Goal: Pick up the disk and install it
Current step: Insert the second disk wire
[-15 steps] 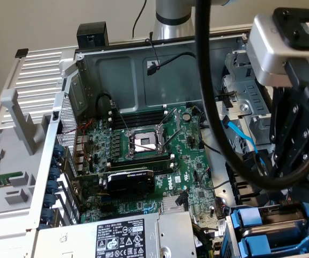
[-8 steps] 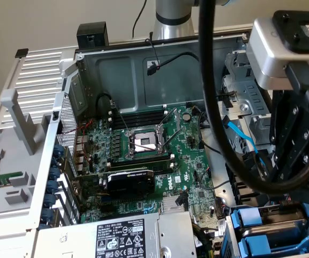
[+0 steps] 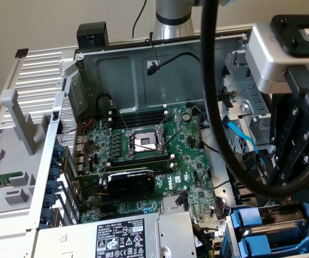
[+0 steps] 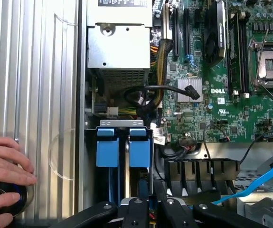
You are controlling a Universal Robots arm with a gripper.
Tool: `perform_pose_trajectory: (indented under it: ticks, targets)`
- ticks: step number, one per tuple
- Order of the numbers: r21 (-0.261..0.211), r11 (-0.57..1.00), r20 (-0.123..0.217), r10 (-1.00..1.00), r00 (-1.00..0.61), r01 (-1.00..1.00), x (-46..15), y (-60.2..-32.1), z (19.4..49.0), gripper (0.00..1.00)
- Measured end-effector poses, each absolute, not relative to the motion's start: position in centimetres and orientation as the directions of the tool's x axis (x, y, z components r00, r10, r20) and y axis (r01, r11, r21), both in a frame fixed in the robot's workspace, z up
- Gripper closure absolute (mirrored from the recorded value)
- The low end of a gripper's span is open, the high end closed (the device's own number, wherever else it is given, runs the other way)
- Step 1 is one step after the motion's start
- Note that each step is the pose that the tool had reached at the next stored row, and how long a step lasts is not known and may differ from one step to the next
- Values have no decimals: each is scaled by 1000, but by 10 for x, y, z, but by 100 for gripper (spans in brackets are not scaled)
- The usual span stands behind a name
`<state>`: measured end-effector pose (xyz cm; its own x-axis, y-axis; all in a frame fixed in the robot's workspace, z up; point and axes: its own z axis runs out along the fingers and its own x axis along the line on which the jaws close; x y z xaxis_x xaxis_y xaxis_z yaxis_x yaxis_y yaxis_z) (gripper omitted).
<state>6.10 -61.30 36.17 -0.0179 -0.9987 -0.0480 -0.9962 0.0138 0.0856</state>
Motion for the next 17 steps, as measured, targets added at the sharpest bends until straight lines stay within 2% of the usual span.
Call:
perform_pose_trajectory:
  ticks: [17]
  targets:
    - [84, 67, -42, -997, -70, -994, 61, -613, 355, 84]
